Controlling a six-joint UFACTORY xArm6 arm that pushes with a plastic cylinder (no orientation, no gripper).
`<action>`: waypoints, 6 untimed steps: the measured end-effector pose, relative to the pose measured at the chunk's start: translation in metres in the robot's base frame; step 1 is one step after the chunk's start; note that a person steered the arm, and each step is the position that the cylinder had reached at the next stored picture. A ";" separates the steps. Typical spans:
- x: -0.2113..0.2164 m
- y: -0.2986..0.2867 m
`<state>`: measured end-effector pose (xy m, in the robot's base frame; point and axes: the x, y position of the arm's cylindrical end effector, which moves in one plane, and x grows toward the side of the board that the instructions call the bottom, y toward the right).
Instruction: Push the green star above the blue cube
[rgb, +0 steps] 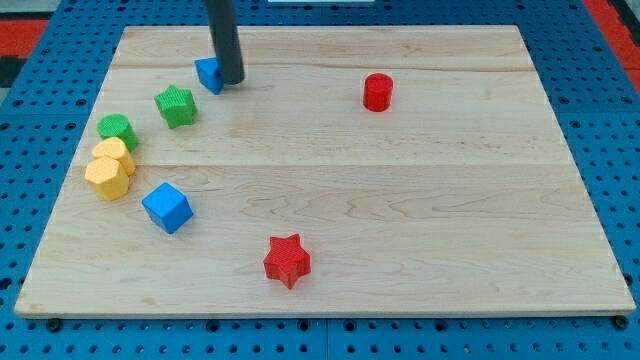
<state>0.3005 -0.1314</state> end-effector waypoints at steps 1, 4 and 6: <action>-0.001 -0.024; 0.032 -0.063; 0.093 -0.064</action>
